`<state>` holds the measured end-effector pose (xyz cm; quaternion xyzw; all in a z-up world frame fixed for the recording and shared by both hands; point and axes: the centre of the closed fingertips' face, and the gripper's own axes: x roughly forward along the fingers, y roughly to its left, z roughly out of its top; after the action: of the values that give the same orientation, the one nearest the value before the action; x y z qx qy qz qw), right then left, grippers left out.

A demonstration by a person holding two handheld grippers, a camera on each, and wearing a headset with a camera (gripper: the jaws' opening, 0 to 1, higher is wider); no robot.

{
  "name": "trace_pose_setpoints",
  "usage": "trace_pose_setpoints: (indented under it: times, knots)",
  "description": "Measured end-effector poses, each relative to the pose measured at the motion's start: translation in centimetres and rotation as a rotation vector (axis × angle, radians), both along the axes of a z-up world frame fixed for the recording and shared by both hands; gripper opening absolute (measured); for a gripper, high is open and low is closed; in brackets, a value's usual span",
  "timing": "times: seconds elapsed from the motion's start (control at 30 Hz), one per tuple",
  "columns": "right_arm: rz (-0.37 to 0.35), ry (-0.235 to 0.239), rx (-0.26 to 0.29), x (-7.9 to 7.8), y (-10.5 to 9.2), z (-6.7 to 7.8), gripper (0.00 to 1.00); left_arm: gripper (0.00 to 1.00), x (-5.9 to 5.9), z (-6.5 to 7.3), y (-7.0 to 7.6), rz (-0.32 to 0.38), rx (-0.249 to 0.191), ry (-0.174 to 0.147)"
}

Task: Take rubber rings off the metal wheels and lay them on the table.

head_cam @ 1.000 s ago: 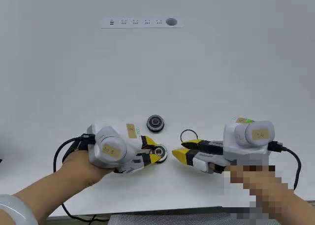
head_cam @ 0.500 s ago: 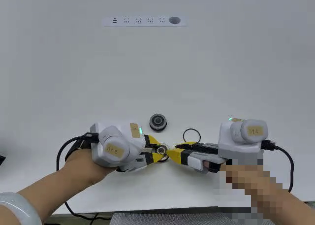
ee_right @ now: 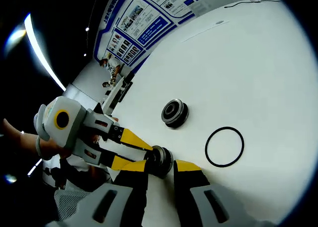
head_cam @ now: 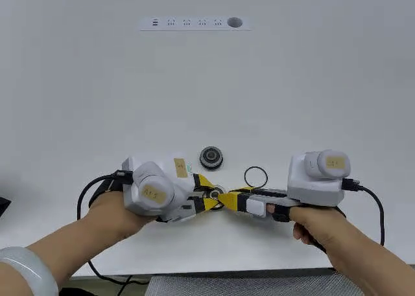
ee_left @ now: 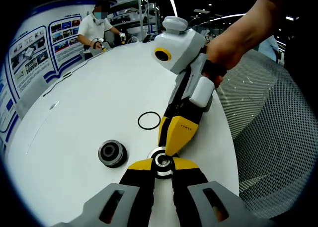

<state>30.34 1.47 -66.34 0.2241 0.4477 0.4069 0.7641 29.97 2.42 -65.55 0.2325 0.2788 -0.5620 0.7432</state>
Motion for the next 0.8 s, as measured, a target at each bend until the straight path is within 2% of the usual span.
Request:
trace_pose_setpoints:
  times: [0.17, 0.3, 0.4, 0.43, 0.67, 0.8]
  knots:
    - [0.000, 0.030, 0.009, -0.02, 0.18, 0.00, 0.20, 0.12, -0.01, 0.01, -0.02, 0.001, -0.001, 0.000]
    - [-0.008, 0.080, 0.033, -0.12, 0.08, 0.09, 0.20, 0.12, 0.01, -0.04, 0.01, -0.001, -0.001, -0.001]
    - [0.002, 0.078, 0.035, -0.33, 0.04, 0.23, 0.19, 0.12, 0.02, -0.10, 0.04, -0.002, 0.000, -0.001]
    - [0.008, 0.093, 0.061, -0.58, 0.23, 0.52, 0.17, 0.12, 0.02, -0.11, 0.05, -0.002, 0.000, -0.001]
    - [-0.005, 0.074, 0.059, -0.43, -0.20, 0.63, 0.16, 0.12, -0.01, -0.16, 0.07, -0.001, -0.001, -0.001]
    - [-0.017, 0.066, 0.065, -0.23, -0.46, 0.84, 0.11, 0.12, -0.03, -0.18, 0.07, -0.001, 0.000, -0.001]
